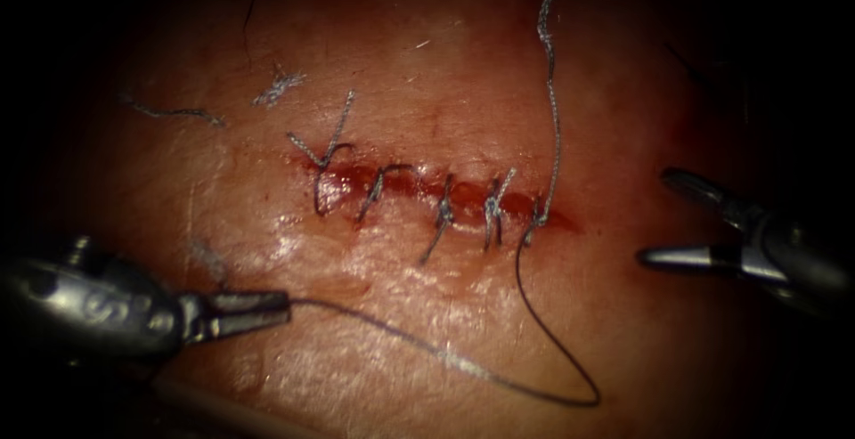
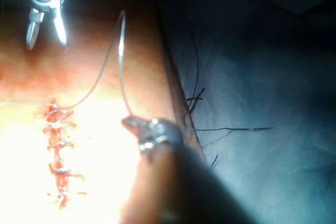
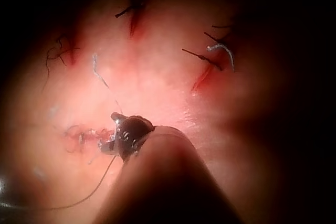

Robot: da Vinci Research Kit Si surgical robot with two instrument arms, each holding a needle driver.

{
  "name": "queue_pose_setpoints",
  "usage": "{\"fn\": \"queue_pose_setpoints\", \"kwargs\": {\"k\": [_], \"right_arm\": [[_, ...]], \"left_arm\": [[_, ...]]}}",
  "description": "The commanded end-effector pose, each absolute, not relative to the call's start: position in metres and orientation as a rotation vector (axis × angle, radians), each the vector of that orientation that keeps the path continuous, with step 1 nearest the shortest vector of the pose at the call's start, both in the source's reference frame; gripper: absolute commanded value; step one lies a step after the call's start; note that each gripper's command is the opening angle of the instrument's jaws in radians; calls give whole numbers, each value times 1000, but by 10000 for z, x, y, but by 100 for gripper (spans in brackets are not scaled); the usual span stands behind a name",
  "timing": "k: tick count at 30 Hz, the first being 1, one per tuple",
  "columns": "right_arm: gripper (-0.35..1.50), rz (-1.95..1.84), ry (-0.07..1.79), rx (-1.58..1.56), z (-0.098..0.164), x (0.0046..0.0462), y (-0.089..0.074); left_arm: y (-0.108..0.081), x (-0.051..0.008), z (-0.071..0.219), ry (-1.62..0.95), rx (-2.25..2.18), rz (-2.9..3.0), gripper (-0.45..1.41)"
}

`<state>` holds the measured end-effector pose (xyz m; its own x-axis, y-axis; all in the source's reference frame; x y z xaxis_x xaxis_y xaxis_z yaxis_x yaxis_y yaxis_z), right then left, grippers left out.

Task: Wound Closure

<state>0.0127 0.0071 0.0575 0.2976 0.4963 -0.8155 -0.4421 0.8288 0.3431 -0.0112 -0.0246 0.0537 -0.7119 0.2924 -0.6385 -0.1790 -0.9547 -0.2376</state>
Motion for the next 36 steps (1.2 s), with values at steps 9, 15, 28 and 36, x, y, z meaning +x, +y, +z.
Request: {"fn": "queue_pose_setpoints", "kwargs": {"k": [9, 15, 28, 36], "right_arm": [[106, 474, 1120, 153, 612, 247, 38], [106, 436, 1128, 177, 611, 243, 19], [104, 545, 1301, 78, 557, 239, 39], [101, 908, 1291, -117, 567, 206, 101]], "left_arm": [[-194, -192, 550, -244, -1090, 2651, -45], [-156, -205, 565, -242, -1108, 2628, -45], [-199, -244, 692, -258, -1053, 2718, -45], [-237, -233, 706, -280, -1069, 2718, -45]]}}
